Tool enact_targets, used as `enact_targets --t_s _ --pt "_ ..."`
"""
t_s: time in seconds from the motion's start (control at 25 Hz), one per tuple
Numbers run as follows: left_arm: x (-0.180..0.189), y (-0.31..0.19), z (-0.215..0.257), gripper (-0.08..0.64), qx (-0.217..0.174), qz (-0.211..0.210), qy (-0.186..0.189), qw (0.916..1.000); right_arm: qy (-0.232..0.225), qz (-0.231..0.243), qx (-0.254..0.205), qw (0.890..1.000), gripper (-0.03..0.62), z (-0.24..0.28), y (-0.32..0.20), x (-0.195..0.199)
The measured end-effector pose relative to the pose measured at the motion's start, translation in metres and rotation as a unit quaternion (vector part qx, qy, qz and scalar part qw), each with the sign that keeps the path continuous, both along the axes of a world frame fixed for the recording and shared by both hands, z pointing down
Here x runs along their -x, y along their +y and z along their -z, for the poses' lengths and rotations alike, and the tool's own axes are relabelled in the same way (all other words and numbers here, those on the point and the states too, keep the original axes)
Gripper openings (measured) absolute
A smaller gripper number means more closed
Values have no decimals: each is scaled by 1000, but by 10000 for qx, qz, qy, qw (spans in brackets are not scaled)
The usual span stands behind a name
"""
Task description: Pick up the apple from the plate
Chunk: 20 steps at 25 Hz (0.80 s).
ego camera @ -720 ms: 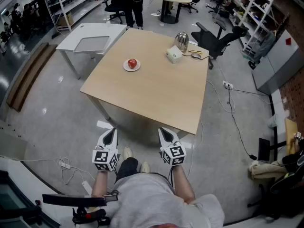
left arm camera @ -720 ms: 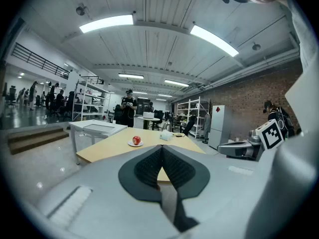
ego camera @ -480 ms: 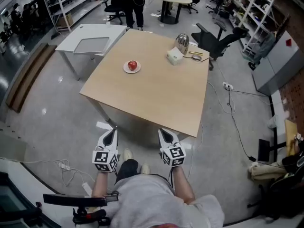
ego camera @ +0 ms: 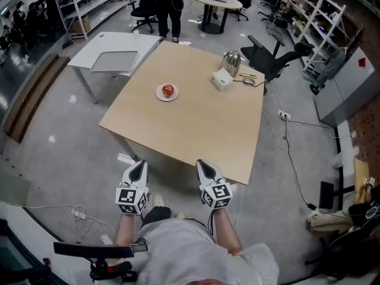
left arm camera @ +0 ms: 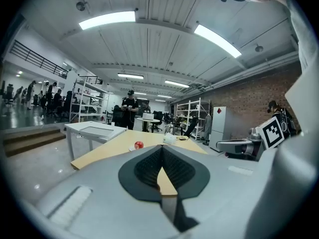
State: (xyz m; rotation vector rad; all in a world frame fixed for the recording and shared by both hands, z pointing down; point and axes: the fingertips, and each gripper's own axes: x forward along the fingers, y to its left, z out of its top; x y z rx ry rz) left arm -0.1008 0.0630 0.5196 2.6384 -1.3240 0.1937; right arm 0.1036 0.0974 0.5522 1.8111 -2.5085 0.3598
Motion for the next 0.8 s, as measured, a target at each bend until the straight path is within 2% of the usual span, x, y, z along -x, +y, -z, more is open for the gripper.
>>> enact_targets --t_s 0.4,0.8 --pt "28 -63 15 20 -80 -159 -70 9998 60 -7 4 10000 6 13 -66 36" --pt "64 -117 6 20 -66 -446 -34 9990 60 -362 -23 9993 6 9 -109 72"
